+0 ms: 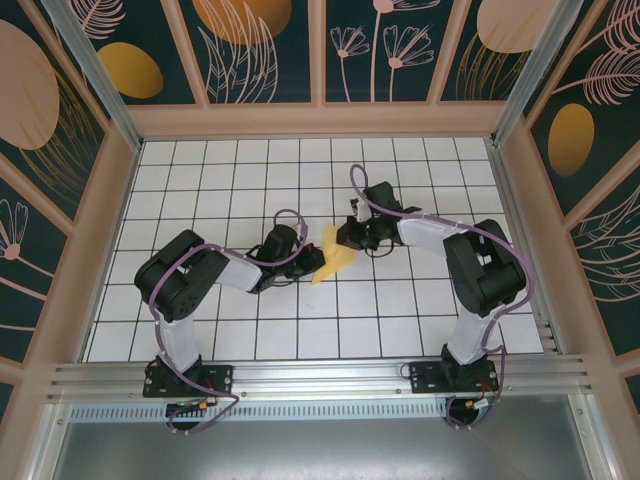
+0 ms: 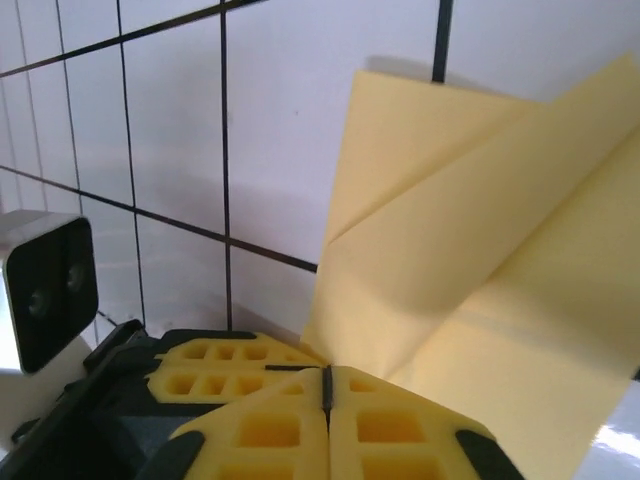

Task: Fold a paper plane with a square sheet of paper (pick it up from the middle)
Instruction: Fourth fold the wing at the center of the table.

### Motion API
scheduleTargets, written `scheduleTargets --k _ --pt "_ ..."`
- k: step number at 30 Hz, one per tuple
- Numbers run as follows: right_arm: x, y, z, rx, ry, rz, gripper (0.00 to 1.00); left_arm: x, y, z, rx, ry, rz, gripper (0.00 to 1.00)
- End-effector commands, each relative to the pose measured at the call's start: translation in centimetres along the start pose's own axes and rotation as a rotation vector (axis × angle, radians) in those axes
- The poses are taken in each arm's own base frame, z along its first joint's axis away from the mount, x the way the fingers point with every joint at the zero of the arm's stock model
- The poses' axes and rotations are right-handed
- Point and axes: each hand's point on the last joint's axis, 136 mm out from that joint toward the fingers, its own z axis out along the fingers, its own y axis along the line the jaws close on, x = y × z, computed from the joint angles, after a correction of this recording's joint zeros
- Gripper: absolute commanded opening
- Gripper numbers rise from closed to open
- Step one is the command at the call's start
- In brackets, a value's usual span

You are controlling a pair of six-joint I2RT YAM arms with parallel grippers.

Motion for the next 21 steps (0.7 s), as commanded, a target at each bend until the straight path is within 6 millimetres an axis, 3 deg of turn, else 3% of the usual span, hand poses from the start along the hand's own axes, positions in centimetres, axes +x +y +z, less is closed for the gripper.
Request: scheduleTargets --k 1,10,21 --pt "0.8 0.8 0.8 -0.09 0.029 -0.051 0.01 2.4 6.6 0.1 -0.228 0.047 -0.066 0.0" --pt "1.9 0.4 2.2 -0.158 0.066 -0.11 0.0 2.5 6.8 0.0 -0.236 0.045 -0.083 0.0" --pt "2.3 -2.9 4.1 -0.074 0.095 -0.061 0.0 2.5 6.8 -0.1 -0.238 0.046 -0.093 0.0"
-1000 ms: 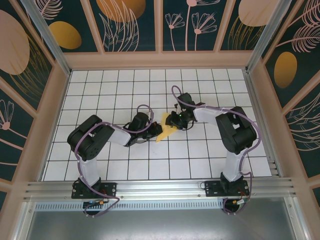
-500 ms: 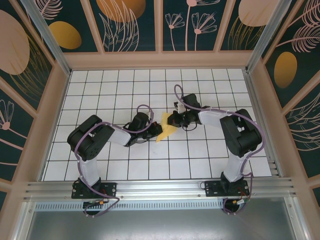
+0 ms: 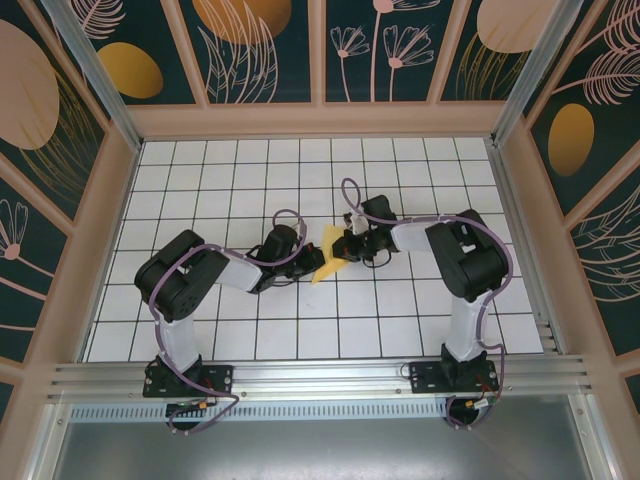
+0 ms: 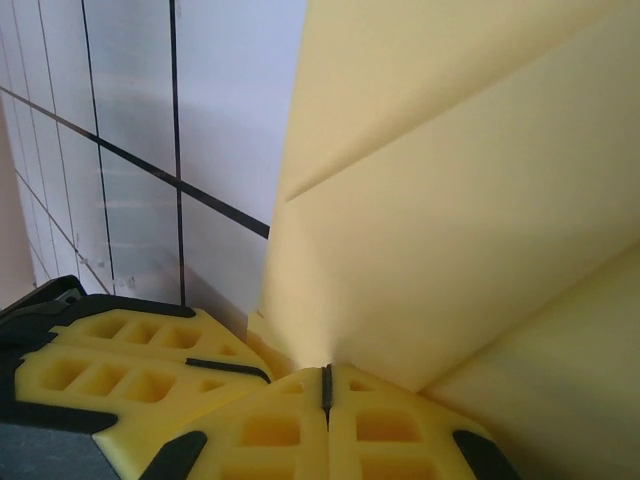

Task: Fold a paper plane with a square sheet of paper (pick it up from the middle)
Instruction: Fourth fold the wing at the center of the table.

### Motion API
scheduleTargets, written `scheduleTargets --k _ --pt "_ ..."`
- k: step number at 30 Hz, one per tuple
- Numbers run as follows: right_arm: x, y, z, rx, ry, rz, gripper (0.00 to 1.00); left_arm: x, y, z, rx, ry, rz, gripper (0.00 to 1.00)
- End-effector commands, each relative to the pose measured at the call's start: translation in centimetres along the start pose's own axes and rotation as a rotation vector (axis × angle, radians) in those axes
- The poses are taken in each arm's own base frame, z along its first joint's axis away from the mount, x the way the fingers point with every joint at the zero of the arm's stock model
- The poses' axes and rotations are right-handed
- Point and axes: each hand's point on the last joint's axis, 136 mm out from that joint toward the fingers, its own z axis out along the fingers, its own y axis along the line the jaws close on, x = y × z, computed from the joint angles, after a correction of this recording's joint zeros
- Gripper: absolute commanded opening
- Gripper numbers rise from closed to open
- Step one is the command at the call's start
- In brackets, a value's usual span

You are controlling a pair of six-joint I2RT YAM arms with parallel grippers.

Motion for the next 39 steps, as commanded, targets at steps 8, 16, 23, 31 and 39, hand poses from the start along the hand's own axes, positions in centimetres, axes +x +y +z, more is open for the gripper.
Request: scheduleTargets --k 8,16,23,31,39 --pt "-1.2 0.8 -1.0 -0.031 -0.041 -0.055 0.0 2.5 6.9 -0.2 -0.246 0.059 -0.042 0.0" --pt "-2.1 -2.5 -0.3 0.058 -0.041 -0.013 0.0 2.9 7.7 -0.4 -0.282 0.078 -0.027 0.0" --pt "-5.4 -4.6 -1.9 0.106 -0.122 0.044 0.0 3.5 8.4 -0.6 -0.3 0.096 -0.015 0.0" --pt "-8.1 -0.9 -4.4 0.013 -0.2 -0.012 0.0 3.4 8.2 -0.5 -0.297 0.098 -0.009 0.0" --pt "-5.2 1.9 -3.1 -0.082 -0.118 -0.09 0.0 3.2 8.2 -0.5 -0.301 0.09 -0.01 0.0"
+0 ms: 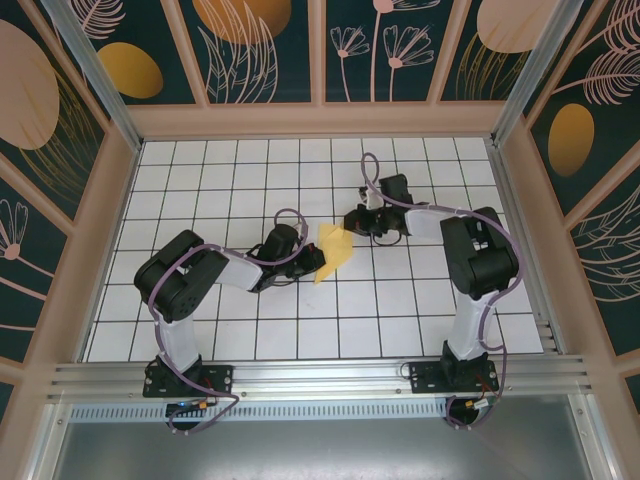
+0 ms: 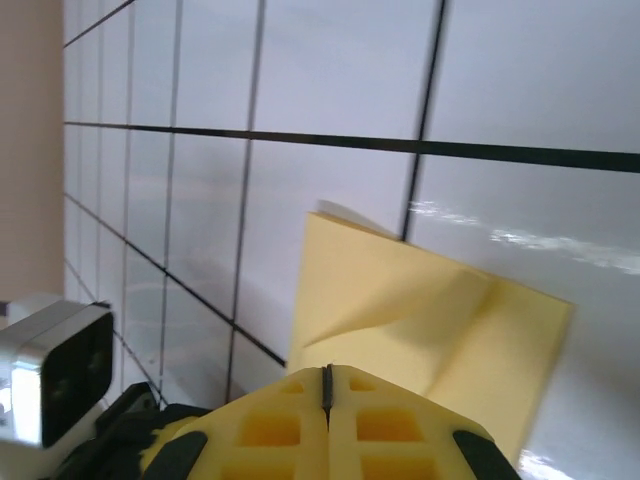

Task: Fold a paper plane with a square sheet of paper (pick it up from the middle)
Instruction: Fourth fold the wing at the center of the table.

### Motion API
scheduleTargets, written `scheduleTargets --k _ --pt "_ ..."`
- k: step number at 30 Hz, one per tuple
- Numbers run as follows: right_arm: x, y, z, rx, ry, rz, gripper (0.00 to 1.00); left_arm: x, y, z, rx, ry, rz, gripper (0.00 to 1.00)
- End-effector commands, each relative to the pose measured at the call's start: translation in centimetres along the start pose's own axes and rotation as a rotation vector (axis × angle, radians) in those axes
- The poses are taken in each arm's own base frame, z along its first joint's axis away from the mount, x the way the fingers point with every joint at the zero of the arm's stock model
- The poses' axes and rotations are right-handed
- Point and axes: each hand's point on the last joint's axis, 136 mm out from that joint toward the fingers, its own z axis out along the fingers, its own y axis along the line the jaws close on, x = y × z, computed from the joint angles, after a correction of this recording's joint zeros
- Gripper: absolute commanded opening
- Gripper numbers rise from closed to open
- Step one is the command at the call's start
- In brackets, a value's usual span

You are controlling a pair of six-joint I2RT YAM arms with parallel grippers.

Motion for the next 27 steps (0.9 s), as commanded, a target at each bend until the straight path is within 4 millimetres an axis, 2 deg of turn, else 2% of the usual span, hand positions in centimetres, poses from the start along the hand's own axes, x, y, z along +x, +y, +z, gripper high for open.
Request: scheduleTargets --k 1,6,12,19,22,24,27 --pt "2.7 1.3 1.4 -0.05 0.08 -0.044 0.0 3.3 7.9 -0.3 -0.283 0.084 -0.044 0.0" --pt "4.6 0.5 2.8 -0.045 0.14 -0.037 0.0 3.4 8.0 -0.4 -0.29 0.087 -0.044 0.0" --pt "3.5 -2.0 3.3 0.019 0.133 -0.01 0.0 3.5 8.1 -0.5 -0.292 0.092 -0.042 0.0" --pt "-1.5 -6.3 2.2 0.156 0.014 0.046 0.0 3.9 8.2 -0.5 -0.288 0.107 -0.044 0.0" --pt "-3.3 -7.6 1.9 0.179 -0.021 0.077 0.0 3.9 8.1 -0.5 -0.283 0.107 -0.045 0.0" --pt "-4.3 -7.7 1.7 0.176 -0.038 0.087 0.0 3.9 8.1 -0.5 -0.282 0.107 -0.044 0.0" --pt "-5.6 -6.0 1.1 0.145 -0.059 0.069 0.0 3.8 7.9 -0.5 -0.279 0.106 -0.04 0.0"
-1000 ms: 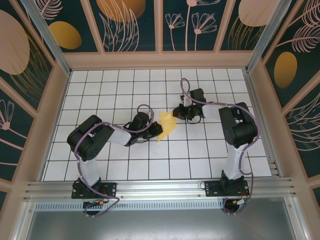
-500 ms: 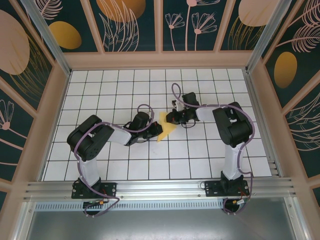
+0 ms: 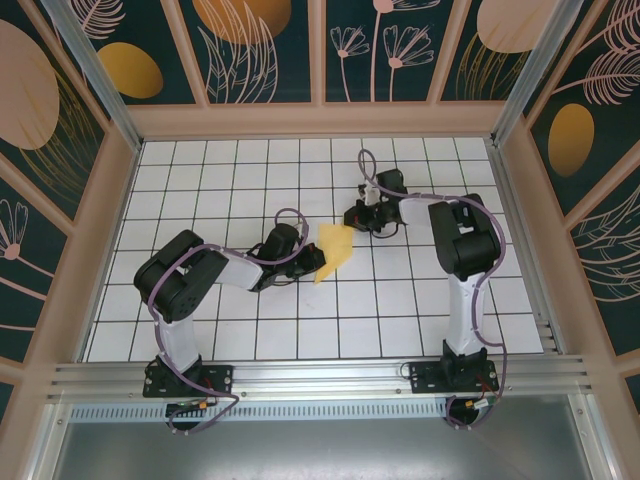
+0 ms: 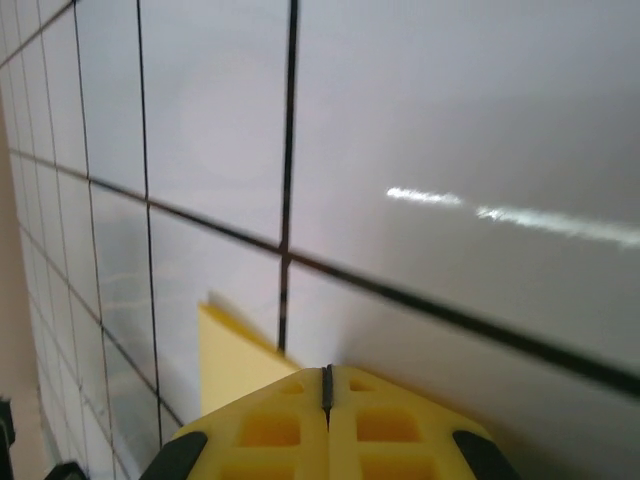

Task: Fold a paper plane with a square sheet of paper (pick it up from the middle)
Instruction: Fourth fold the wing at the center of the table.

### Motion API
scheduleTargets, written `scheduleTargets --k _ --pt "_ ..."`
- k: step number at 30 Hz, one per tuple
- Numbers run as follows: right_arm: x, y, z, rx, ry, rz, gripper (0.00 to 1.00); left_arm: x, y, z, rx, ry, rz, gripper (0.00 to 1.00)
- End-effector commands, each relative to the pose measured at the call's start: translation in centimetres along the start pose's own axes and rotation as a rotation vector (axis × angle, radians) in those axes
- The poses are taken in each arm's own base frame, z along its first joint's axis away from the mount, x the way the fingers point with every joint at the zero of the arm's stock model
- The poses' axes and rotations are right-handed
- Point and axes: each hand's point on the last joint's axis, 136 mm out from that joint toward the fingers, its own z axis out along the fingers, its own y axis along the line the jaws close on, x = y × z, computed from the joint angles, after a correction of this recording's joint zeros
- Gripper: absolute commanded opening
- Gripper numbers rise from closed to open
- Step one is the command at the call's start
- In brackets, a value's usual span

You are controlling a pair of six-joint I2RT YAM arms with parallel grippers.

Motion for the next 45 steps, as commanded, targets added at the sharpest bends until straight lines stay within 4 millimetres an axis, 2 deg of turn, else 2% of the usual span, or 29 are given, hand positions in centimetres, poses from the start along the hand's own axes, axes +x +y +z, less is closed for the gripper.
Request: scheduleTargets --k 1,5,8,13,16,21,25,29,32,35,38,45 --pt "-2.9 -0.5 -1.4 0.052 -0.09 -0.009 0.0 3.7 7.7 -0.4 -0.268 0.099 -0.047 0.0" --pt "-2.9 2.9 -3.9 -0.024 -0.139 -0.043 0.01 3.3 7.4 -0.4 -0.264 0.086 -0.04 0.0" --pt "-0.9 4.3 -4.5 -0.056 -0.129 -0.049 0.04 3.1 7.2 -0.5 -0.262 0.077 -0.038 0.0" --pt "3.7 5.7 -2.8 -0.106 -0.042 0.003 0.08 2.7 6.7 -0.4 -0.239 0.064 -0.034 0.0" --pt "5.4 5.9 -1.5 -0.109 -0.008 0.026 0.08 2.6 6.5 -0.3 -0.232 0.059 -0.035 0.0" --pt "7.0 4.9 0.0 -0.095 0.045 0.046 0.07 2.3 6.1 -0.4 -0.22 0.051 -0.033 0.0" --pt "8.0 3.3 0.7 -0.054 0.072 0.067 0.07 1.6 4.8 -0.4 -0.185 0.041 -0.021 0.0" --pt "8.9 1.1 1.2 0.03 0.095 0.073 0.06 -0.2 1.4 -0.6 -0.101 0.01 0.023 0.03" --pt "9.5 -0.3 1.6 0.08 0.117 0.077 0.06 -2.3 -1.6 -1.5 -0.056 -0.039 0.064 0.13" --pt "9.7 -0.9 1.7 0.101 0.125 0.083 0.05 -3.7 -3.4 -2.3 -0.04 -0.08 0.093 0.22" --pt "9.7 -0.9 1.7 0.101 0.124 0.086 0.05 -4.1 -4.0 -2.7 -0.03 -0.094 0.104 0.24" --pt "9.6 -1.2 1.8 0.115 0.124 0.1 0.05 -3.4 -4.3 -2.4 0.012 -0.065 0.1 0.25"
